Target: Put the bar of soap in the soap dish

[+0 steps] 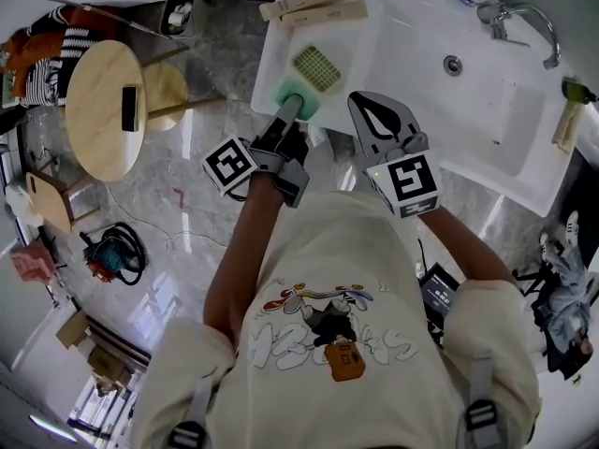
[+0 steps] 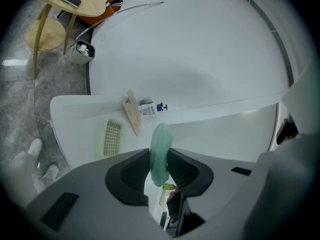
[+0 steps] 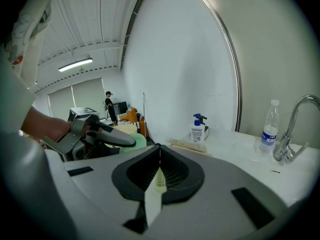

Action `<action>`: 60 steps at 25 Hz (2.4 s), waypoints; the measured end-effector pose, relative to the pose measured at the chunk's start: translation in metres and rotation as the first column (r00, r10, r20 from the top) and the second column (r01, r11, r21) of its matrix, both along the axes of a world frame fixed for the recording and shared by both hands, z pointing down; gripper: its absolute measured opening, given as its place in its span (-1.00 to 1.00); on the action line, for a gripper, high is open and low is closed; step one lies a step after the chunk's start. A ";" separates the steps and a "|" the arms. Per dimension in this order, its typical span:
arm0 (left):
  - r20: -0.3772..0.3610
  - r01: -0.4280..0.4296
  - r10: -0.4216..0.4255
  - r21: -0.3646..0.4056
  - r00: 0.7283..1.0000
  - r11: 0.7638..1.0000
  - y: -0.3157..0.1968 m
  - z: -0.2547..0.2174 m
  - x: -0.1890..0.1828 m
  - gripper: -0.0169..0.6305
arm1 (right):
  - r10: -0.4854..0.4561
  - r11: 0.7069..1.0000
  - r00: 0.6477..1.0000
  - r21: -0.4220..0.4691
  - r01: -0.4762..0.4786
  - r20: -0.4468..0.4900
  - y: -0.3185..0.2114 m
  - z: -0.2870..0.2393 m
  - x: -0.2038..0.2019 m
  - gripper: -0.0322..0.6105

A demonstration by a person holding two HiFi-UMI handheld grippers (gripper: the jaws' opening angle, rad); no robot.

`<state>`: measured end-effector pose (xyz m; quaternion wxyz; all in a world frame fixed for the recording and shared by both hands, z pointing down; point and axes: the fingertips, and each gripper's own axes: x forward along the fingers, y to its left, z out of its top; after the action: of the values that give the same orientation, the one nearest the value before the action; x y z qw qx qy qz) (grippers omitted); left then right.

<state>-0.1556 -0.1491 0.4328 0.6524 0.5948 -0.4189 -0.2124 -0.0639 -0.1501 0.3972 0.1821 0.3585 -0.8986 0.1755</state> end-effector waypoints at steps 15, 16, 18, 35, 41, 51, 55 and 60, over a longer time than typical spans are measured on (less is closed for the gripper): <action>0.028 -0.008 0.009 -0.047 1.000 0.999 -0.018 0.024 0.001 -0.58 | -0.024 1.000 0.998 -0.002 0.024 -0.056 -0.007 0.026 -0.012 -0.88; 0.028 -0.008 0.010 -0.048 1.000 0.999 -0.019 0.025 0.001 -0.58 | -0.025 1.000 0.998 -0.004 0.025 -0.058 -0.007 0.027 -0.013 -0.88; 0.033 -0.009 0.011 -0.056 0.999 0.998 -0.019 0.029 0.001 -0.58 | -0.028 1.000 0.998 -0.009 0.027 -0.060 -0.008 0.030 -0.013 -0.88; 0.102 -0.007 0.026 -0.183 0.994 0.983 -0.024 0.076 -0.007 -0.58 | -0.040 0.998 0.997 -0.059 0.037 -0.058 -0.017 0.053 -0.022 -0.88; 0.125 -0.009 0.037 -0.220 0.991 0.976 -0.029 0.089 -0.009 -0.58 | -0.036 0.997 0.997 -0.075 0.032 -0.061 -0.026 0.062 -0.030 -0.88; 0.150 -0.001 0.049 -0.305 0.987 0.952 -0.030 0.114 -0.006 -0.58 | -0.033 0.995 0.998 -0.099 0.027 -0.054 -0.029 0.067 -0.027 -0.88; 0.170 0.012 0.050 -0.345 0.984 0.939 -0.025 0.121 -0.009 -0.58 | -0.029 0.994 0.998 -0.103 0.023 -0.057 -0.028 0.068 -0.025 -0.88; 0.204 0.014 0.066 -0.373 0.977 0.928 -0.022 0.124 -0.012 -0.58 | -0.023 0.995 0.998 -0.103 0.018 -0.055 -0.028 0.067 -0.022 -0.88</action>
<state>-0.1675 -0.1714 0.5571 0.7074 0.4853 -0.5108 -0.0558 -0.0854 -0.1781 0.4642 0.2270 0.3442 -0.8867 0.2092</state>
